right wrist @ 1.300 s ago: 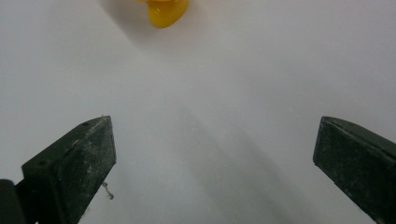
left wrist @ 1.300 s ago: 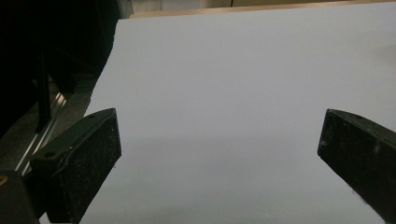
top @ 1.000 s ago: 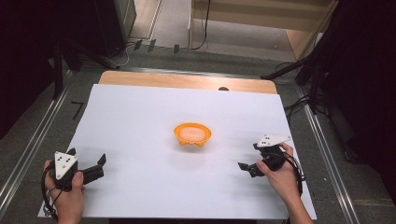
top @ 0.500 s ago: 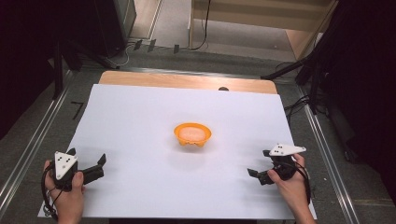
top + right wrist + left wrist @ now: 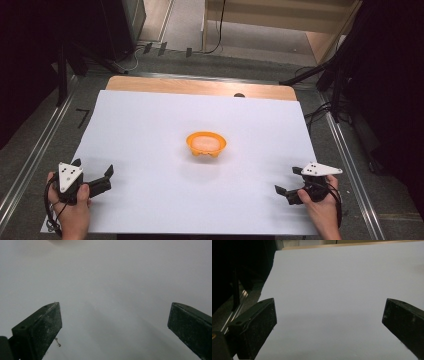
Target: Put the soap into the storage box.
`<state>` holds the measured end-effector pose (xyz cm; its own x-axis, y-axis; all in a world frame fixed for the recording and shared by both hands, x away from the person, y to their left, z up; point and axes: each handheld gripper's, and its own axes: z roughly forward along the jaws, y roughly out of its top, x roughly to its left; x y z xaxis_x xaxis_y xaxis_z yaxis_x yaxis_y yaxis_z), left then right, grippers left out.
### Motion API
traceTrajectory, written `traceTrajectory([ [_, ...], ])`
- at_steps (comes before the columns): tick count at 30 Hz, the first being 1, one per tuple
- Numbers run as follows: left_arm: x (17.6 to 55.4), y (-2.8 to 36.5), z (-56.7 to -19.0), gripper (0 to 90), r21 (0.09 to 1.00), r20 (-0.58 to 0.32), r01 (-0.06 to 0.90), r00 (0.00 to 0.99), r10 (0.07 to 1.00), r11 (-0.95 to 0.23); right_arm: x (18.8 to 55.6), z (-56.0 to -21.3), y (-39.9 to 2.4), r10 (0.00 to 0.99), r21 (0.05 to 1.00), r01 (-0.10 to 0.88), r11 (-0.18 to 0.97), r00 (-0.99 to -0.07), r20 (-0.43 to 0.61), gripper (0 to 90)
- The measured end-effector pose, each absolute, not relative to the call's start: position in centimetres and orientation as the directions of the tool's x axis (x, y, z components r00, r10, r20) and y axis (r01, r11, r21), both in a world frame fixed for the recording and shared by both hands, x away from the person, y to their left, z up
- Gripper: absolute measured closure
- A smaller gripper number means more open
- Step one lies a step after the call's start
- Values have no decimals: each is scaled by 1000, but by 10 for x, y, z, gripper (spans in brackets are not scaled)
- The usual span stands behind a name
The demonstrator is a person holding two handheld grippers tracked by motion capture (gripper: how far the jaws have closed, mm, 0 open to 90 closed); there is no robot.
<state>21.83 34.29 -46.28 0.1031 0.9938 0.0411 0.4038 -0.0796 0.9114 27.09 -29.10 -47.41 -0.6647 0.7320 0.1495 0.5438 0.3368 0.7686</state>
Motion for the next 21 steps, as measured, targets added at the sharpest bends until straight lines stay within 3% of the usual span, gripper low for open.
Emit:
traceTrajectory([
  [21,218,343,-463,0,912,44,402,103,994,-82,237,-485,-334,789,814,527,243,-595,150,0],
])
